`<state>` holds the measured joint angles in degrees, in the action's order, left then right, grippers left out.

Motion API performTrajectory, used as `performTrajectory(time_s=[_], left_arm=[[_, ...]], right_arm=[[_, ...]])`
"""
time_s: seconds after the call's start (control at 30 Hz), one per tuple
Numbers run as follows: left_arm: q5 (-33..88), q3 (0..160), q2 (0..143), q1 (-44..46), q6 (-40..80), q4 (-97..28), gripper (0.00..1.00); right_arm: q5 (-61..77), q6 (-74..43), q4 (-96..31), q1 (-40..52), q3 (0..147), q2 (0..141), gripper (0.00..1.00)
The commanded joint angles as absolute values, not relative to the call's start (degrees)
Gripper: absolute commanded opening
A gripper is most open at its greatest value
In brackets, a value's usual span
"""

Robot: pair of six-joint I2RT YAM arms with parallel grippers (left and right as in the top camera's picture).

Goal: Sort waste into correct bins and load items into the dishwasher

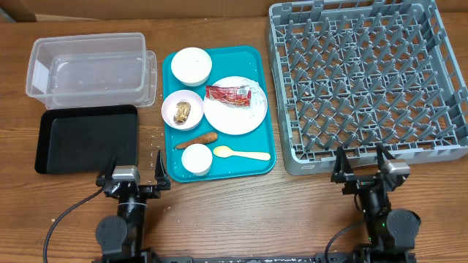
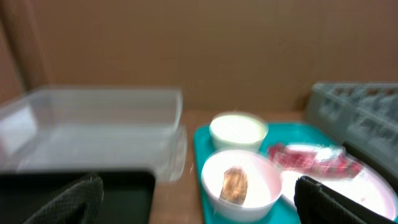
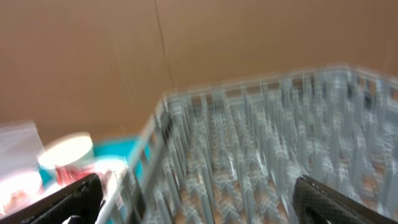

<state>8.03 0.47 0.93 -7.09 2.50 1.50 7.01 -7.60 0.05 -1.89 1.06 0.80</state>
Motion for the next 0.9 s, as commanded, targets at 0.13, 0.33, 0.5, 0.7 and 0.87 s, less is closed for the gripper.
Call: performTrajectory(time_s=[0.13,0.33,0.5,0.7,0.87], left_arm=[[19.7,7.3,5.4,-6.6,-2.0,4.7,1.00],[28.0,33.5,30.9,-6.6,-6.7,-3.5,1.00],[32.7,60.1,54.4,-4.8,-9.9,-18.7,1.00],[25.0,98.8,85.8,5.8,-22.6,-46.9,1.00],[21.1,121.0,109.4,13.8,-32.2,-64.6,1.00]], right_arm=[[12.3,-12.0,6.5,-2.3,6.3,0.5,1.00],[13.8,-9.5,-4.8,-2.3,23.1,8.0,1.00],[13.8,-8.5,-17.4,-2.3,38.2,20.2,1.00],[13.8,-8.5,-36.7,-2.3,58.6,39.9,1.00],[14.3,-8.8,-46.5,-2.3,68.8,53.8,1.00]])
